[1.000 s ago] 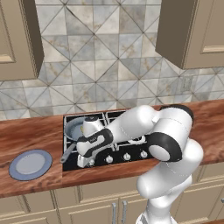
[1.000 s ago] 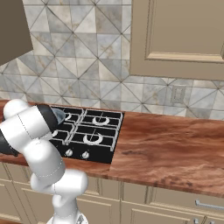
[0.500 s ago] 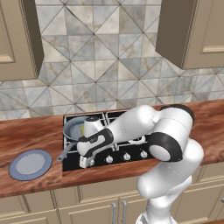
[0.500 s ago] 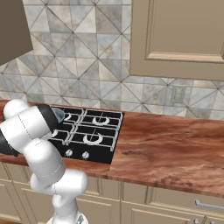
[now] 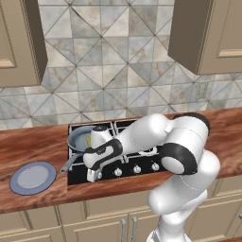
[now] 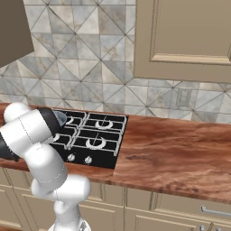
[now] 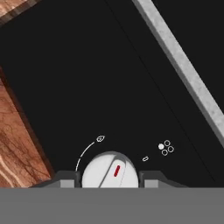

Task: Pick up the butter stick and place it in the pan. Then turn on the burner for the pan.

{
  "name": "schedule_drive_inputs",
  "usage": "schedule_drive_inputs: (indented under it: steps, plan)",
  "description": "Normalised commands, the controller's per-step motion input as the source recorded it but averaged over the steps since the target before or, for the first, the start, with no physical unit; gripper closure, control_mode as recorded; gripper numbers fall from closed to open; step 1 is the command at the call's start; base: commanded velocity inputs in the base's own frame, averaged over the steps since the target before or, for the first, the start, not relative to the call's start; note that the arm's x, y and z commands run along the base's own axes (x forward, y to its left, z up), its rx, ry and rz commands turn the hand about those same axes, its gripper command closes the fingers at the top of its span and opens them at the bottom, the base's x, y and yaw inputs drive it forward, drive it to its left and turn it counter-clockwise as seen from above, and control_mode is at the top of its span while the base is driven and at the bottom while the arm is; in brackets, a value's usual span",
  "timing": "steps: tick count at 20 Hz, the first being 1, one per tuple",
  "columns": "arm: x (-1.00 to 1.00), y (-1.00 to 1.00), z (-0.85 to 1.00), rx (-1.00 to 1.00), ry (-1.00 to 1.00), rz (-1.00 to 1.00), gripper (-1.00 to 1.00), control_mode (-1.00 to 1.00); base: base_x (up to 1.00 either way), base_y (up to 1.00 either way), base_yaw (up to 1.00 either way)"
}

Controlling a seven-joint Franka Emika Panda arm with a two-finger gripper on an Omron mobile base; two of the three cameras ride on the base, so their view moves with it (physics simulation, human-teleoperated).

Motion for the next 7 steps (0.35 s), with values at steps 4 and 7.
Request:
schedule_drive_inputs:
  steps: [4,7]
  plan:
    - [0.0,0.0,0.0,0.0,0.0,0.07,1.0,-1.0,0.0,0.0,0.0]
    - [0.0,0.0,0.0,0.0,0.0,0.07,1.0,-1.0,0.0,0.0,0.0]
